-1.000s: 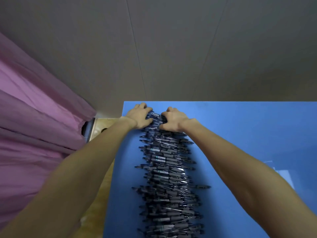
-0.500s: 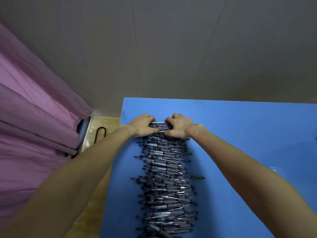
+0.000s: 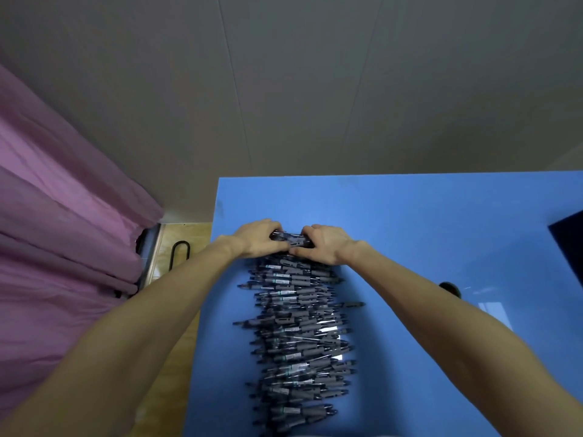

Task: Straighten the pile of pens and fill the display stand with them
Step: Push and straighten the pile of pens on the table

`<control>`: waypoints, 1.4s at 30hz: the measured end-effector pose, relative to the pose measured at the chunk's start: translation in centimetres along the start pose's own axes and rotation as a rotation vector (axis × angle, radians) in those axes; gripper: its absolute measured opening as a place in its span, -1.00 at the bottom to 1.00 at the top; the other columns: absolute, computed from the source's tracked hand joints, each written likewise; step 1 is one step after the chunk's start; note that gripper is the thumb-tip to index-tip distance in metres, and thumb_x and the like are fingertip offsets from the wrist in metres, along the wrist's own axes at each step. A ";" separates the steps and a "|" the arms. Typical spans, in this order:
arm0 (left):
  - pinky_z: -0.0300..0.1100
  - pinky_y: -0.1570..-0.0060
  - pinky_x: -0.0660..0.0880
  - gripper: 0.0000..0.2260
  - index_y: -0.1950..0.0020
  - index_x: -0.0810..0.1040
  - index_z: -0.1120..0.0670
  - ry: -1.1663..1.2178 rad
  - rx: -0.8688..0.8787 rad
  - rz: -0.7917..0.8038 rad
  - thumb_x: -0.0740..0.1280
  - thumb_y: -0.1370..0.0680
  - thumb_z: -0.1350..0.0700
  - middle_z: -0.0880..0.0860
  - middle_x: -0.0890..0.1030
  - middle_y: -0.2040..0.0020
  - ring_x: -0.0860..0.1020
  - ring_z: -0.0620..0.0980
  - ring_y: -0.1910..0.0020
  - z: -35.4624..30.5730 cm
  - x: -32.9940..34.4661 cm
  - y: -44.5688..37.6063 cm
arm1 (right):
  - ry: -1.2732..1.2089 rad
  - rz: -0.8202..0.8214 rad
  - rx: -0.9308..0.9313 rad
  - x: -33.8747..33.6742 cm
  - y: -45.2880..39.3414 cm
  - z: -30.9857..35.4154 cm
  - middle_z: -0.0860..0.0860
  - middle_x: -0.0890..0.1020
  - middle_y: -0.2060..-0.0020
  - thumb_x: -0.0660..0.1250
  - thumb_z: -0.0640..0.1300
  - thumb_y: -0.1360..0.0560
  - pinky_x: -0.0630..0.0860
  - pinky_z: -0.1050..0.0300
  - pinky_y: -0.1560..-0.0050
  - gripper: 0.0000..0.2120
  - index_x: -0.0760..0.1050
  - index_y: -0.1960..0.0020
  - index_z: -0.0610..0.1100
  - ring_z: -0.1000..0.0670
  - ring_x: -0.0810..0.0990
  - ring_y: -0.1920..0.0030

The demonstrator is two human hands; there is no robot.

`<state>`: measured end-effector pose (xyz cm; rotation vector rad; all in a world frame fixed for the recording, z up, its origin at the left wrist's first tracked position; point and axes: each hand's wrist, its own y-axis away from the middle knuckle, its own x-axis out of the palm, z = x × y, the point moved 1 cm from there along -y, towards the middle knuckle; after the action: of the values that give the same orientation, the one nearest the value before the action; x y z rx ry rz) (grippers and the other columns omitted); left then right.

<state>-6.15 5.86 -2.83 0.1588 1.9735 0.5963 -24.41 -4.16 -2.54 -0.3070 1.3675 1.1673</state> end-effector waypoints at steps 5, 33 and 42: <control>0.01 -0.11 0.46 -0.51 -0.14 0.58 -0.08 0.035 0.021 -0.033 0.17 -0.45 -0.37 -0.05 0.51 -0.06 0.49 0.02 -0.11 0.4 0.9 1.5 | -0.014 0.002 0.017 0.5 1.5 0.7 -0.02 0.51 0.05 0.06 0.47 -0.53 0.39 0.00 0.05 -0.43 0.47 -0.03 -0.01 -0.10 0.51 0.01; -0.03 -0.60 0.08 -0.42 -0.68 0.04 -0.06 0.970 -0.246 -0.533 0.15 -0.71 -0.14 -0.10 0.10 -0.67 0.09 -0.09 -0.63 -1.8 11.1 9.3 | -0.067 -0.050 -0.051 2.5 3.3 4.0 -0.11 0.49 -0.36 -0.05 0.13 -0.71 0.42 -0.12 -0.31 -0.53 0.35 -0.54 0.03 -0.19 0.45 -0.33; 0.01 -0.60 0.06 -0.29 -0.68 0.02 -0.10 0.889 -0.281 -0.608 0.06 -0.60 -0.35 -0.13 0.08 -0.67 0.05 -0.11 -0.64 -1.2 11.6 9.6 | 0.325 -0.113 -0.201 2.5 3.6 4.3 -0.14 0.51 -0.34 -0.14 0.12 -0.71 0.43 -0.15 -0.18 -0.46 -0.03 -0.66 0.05 -0.20 0.54 -0.20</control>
<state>-14.04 18.05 -7.23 -1.0050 2.5541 0.5695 -25.25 1.95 -2.01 -0.7349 1.4915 1.1979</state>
